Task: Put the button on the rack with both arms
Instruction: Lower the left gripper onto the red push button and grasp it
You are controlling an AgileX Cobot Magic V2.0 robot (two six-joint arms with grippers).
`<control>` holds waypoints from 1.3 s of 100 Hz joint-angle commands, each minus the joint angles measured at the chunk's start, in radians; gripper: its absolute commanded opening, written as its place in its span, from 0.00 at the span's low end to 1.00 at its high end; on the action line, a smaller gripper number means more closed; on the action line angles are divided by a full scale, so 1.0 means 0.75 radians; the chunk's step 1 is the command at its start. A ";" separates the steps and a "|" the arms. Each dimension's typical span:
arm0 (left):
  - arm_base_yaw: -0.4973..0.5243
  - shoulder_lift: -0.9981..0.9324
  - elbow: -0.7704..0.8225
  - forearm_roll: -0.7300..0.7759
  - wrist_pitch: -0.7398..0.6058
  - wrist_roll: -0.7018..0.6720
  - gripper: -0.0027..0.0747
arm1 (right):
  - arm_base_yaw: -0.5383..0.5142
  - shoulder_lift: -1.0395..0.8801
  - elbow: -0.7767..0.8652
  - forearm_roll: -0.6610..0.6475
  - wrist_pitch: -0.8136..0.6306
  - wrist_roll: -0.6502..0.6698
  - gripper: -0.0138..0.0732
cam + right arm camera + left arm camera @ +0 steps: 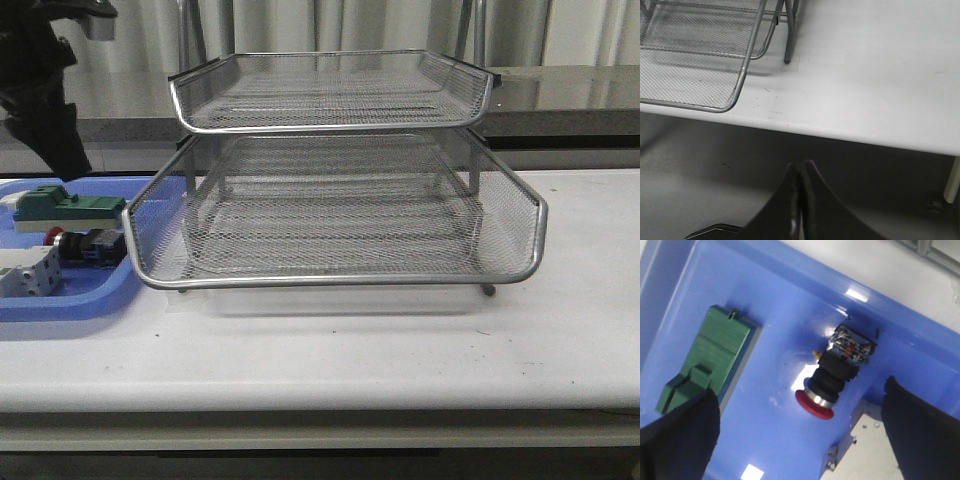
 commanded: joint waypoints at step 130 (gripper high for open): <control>-0.031 0.187 -0.046 -0.029 -0.062 0.045 0.68 | -0.006 0.001 -0.039 -0.005 -0.064 -0.001 0.08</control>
